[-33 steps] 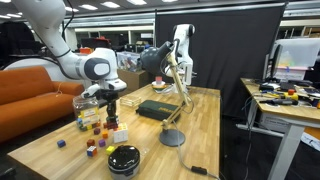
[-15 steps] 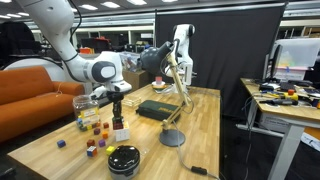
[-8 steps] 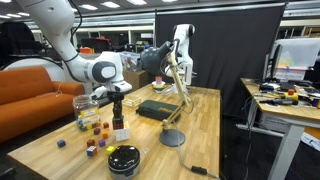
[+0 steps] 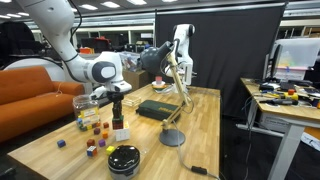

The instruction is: Pick up the six face cube and put it on top of the larger six face cube

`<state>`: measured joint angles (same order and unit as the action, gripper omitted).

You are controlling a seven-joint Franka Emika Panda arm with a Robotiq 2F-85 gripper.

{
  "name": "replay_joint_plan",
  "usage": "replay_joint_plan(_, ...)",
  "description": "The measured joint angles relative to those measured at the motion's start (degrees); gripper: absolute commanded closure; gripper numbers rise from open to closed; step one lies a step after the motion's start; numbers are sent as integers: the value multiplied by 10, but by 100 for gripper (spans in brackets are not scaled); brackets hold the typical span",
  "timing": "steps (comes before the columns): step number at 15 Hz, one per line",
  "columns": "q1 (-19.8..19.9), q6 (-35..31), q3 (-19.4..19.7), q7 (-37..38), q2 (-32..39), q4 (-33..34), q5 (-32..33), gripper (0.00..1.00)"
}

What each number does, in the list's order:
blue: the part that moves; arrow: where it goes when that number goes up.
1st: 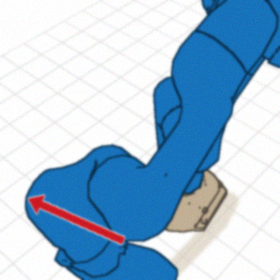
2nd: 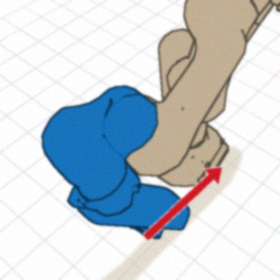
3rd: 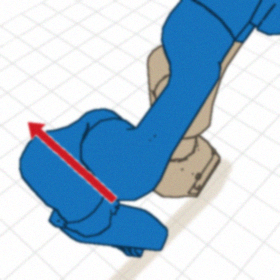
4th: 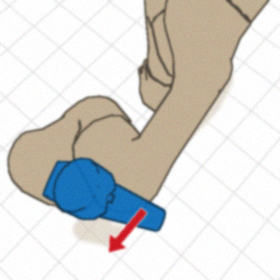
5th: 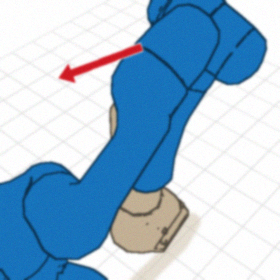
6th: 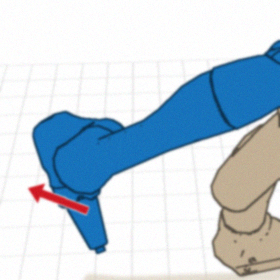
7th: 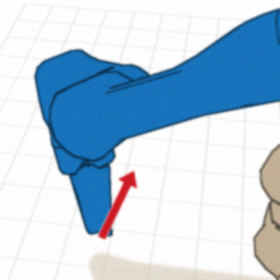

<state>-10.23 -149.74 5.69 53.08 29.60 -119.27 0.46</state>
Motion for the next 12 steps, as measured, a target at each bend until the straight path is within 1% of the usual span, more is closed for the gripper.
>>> replay_joint_plan(1,-1,0,0,0,0,-1,0,2)
replay_joint_plan(2,-3,0,0,0,0,-2,0,0)
replay_joint_plan(8,-19,0,0,6,-18,-20,4,0)
replay_joint_plan(12,-35,-1,0,22,-41,-46,17,0)
